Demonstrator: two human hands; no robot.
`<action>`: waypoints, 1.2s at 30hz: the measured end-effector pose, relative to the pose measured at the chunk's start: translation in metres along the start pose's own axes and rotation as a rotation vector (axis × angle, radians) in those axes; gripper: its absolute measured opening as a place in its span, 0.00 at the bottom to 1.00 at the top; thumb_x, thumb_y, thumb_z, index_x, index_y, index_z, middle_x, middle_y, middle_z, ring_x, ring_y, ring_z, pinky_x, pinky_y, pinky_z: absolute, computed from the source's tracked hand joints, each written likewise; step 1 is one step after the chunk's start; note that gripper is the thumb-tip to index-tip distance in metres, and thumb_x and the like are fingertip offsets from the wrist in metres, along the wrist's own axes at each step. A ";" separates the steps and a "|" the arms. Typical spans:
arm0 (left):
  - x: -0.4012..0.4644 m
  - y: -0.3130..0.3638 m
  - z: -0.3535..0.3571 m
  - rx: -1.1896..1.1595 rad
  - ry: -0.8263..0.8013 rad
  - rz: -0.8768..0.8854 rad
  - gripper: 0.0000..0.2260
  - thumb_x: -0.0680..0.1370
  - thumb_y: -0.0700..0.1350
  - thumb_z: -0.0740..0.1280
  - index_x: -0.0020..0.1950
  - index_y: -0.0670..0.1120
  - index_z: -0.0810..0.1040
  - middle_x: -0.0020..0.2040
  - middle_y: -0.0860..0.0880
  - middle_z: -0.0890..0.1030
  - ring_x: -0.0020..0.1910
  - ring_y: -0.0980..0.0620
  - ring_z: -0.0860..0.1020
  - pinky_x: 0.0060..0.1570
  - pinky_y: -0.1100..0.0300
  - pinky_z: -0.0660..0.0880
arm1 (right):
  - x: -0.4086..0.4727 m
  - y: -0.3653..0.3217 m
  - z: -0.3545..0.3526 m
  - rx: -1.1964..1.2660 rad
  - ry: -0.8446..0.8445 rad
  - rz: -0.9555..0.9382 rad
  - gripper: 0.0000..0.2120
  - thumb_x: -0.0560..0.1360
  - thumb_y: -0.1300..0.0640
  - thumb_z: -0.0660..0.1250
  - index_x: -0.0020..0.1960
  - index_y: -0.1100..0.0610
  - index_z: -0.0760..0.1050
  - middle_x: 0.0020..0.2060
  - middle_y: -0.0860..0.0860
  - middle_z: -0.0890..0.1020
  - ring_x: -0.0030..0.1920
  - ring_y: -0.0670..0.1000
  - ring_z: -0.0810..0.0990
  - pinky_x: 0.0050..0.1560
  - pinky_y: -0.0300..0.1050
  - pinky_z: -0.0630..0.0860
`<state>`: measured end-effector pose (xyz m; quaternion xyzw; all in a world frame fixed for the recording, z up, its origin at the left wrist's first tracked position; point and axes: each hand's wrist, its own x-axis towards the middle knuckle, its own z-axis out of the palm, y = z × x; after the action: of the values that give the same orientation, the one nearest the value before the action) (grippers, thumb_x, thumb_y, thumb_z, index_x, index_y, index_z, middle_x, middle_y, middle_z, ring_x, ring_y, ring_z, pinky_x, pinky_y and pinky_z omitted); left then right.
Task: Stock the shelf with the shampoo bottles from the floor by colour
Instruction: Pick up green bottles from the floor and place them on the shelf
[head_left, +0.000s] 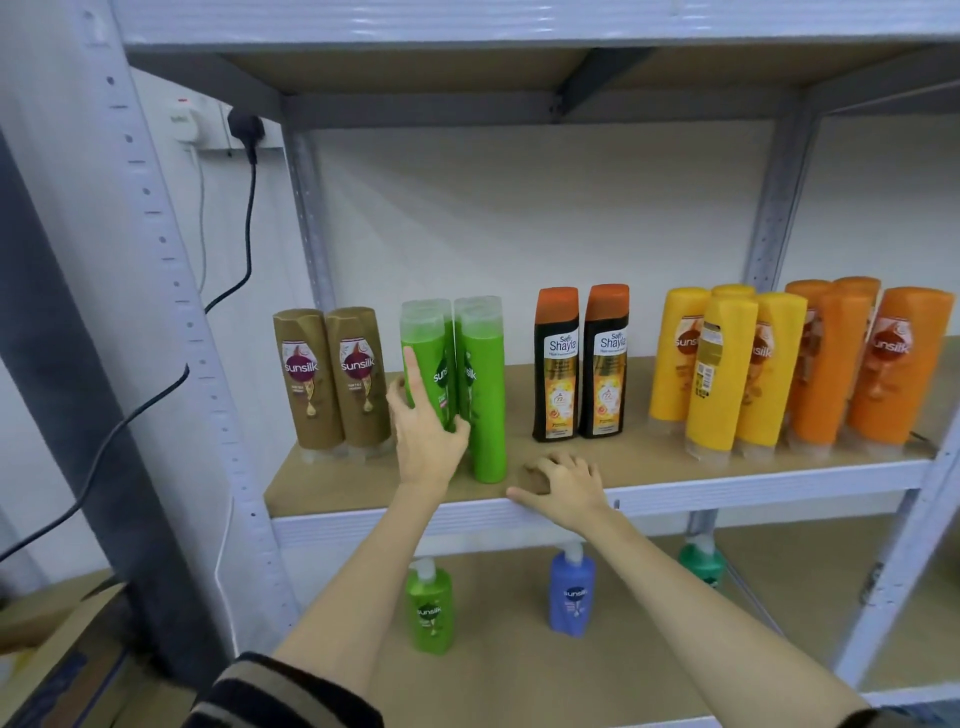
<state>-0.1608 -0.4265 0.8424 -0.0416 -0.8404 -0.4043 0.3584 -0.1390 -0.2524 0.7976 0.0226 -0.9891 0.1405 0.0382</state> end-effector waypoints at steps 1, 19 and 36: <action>-0.004 0.000 -0.001 -0.006 -0.017 -0.012 0.49 0.69 0.37 0.67 0.72 0.60 0.34 0.65 0.41 0.64 0.52 0.38 0.76 0.54 0.45 0.75 | 0.000 0.000 0.000 0.002 0.000 0.000 0.31 0.73 0.33 0.58 0.69 0.50 0.67 0.68 0.53 0.67 0.67 0.56 0.64 0.69 0.54 0.56; -0.055 -0.009 -0.014 0.028 -0.082 0.021 0.35 0.72 0.35 0.67 0.75 0.44 0.53 0.64 0.39 0.66 0.62 0.40 0.70 0.62 0.52 0.66 | -0.032 0.011 0.005 0.053 0.061 -0.089 0.30 0.75 0.39 0.60 0.72 0.53 0.62 0.68 0.57 0.67 0.70 0.57 0.62 0.70 0.52 0.56; -0.293 -0.111 0.012 0.159 -0.656 -0.573 0.15 0.77 0.41 0.65 0.62 0.38 0.73 0.59 0.39 0.76 0.58 0.41 0.75 0.56 0.56 0.69 | -0.123 0.071 0.150 0.342 -0.293 -0.143 0.22 0.75 0.50 0.66 0.67 0.51 0.68 0.62 0.55 0.76 0.62 0.55 0.73 0.63 0.48 0.69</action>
<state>0.0091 -0.4278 0.5787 0.0947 -0.9158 -0.3868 -0.0518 -0.0307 -0.2218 0.6238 0.1190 -0.9417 0.2983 -0.1003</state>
